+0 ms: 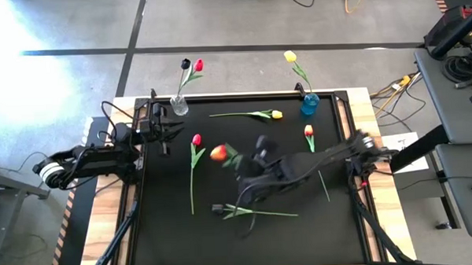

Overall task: Sort flowers into vase by color
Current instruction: Put the bottom orange tulip into the blue flower vase

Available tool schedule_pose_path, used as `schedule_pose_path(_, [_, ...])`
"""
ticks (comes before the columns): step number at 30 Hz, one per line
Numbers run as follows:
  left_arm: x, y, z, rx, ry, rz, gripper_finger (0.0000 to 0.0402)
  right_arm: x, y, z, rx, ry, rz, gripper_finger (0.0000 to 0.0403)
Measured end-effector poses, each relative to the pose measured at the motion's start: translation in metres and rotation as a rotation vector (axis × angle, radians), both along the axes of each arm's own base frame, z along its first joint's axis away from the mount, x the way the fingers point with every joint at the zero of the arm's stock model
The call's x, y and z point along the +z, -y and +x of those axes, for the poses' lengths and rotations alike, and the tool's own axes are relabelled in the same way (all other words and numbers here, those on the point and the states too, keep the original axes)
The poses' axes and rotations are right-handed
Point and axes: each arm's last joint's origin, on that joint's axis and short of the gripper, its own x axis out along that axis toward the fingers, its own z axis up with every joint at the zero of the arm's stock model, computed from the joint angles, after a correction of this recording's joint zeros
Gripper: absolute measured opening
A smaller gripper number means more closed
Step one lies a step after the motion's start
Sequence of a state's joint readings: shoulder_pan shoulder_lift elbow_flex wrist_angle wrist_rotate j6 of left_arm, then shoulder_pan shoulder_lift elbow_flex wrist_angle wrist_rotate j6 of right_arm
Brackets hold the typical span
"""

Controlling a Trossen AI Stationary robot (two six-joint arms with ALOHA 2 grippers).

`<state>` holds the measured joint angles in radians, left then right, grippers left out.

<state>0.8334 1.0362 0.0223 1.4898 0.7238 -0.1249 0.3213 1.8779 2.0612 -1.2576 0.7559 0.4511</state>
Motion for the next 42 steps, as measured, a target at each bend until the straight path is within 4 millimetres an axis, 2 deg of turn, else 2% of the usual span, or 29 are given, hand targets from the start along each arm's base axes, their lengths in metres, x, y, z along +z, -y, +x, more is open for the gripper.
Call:
schedule_pose_path(3, [0.001,-0.001,0.001,0.000,0.001,0.001,0.0076,0.008,0.021,-0.022,-0.047,0.043,-0.033,0.0013])
schedule_pose_path(9, [0.006,-0.003,0.002,0.000,0.011,0.012,0.0076,0.007,0.070,-0.062,-0.080,0.140,-0.073,0.0013])
schedule_pose_path(14, [0.012,-0.006,0.005,0.001,0.025,0.026,0.0076,0.008,0.105,-0.105,-0.092,0.263,-0.143,0.0012])
schedule_pose_path(18, [0.020,-0.010,0.009,-0.004,0.028,0.016,0.0076,0.013,0.126,-0.141,-0.165,0.378,-0.288,0.0012])
schedule_pose_path(26, [0.012,-0.020,0.016,0.064,-0.041,-0.099,0.0076,0.002,0.169,-0.198,-0.324,0.575,-0.511,0.0012])
schedule_pose_path(33, [0.008,-0.024,0.018,0.115,-0.045,-0.144,0.0076,-0.020,0.198,-0.226,-0.376,0.674,-0.605,0.0012])
schedule_pose_path(42, [0.004,-0.026,0.019,0.140,-0.053,-0.167,0.0076,-0.045,0.227,-0.233,-0.447,0.712,-0.626,0.0012])
